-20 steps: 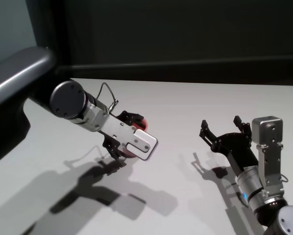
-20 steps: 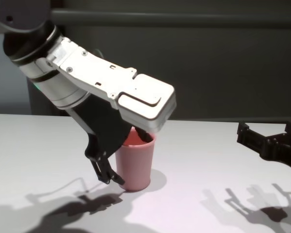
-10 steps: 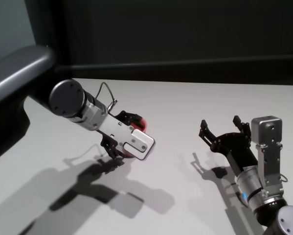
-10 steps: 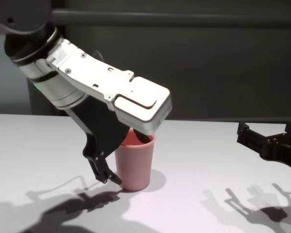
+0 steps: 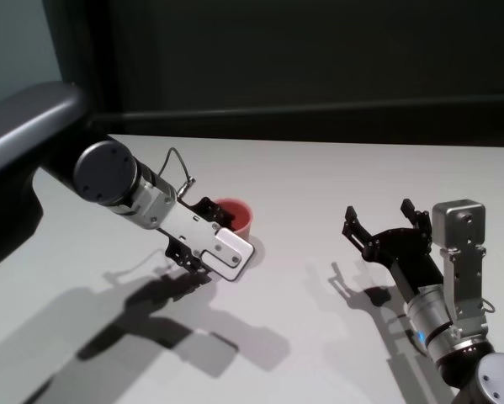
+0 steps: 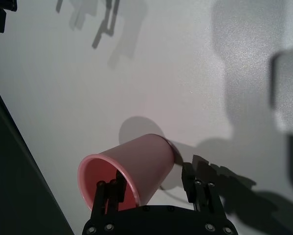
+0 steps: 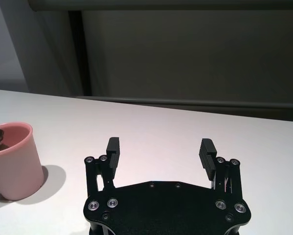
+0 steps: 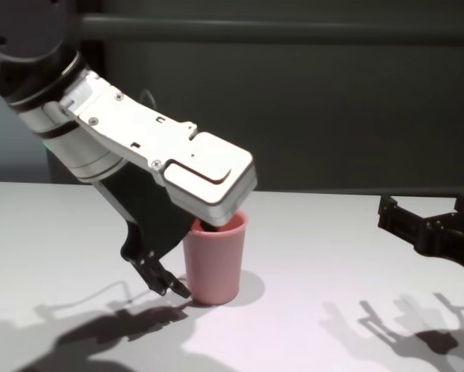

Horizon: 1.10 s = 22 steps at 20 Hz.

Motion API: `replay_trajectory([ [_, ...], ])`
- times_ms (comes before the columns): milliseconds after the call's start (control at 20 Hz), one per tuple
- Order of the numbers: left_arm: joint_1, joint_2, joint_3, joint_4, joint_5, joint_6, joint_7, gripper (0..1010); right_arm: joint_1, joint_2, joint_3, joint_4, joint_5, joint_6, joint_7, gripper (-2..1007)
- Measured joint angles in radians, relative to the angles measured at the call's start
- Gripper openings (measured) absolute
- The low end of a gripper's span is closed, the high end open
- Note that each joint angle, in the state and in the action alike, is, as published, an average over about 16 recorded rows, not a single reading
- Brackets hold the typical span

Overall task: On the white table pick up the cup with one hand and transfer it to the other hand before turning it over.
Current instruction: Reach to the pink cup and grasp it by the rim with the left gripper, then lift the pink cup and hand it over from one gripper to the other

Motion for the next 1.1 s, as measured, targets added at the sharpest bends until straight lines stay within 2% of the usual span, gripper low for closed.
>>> replay_trajectory([
  [700, 0.003, 0.022, 0.012, -0.005, -0.048, -0.020, 0.024, 309, 0.000, 0.000, 0.000, 0.000, 0.000, 0.000, 0.000, 1002],
  [900, 0.015, 0.027, 0.002, -0.006, -0.081, -0.022, 0.045, 193, 0.000, 0.000, 0.000, 0.000, 0.000, 0.000, 0.000, 1002],
  [1100, 0.036, 0.033, -0.017, -0.006, -0.130, -0.026, 0.075, 113, 0.000, 0.000, 0.000, 0.000, 0.000, 0.000, 0.000, 1002],
])
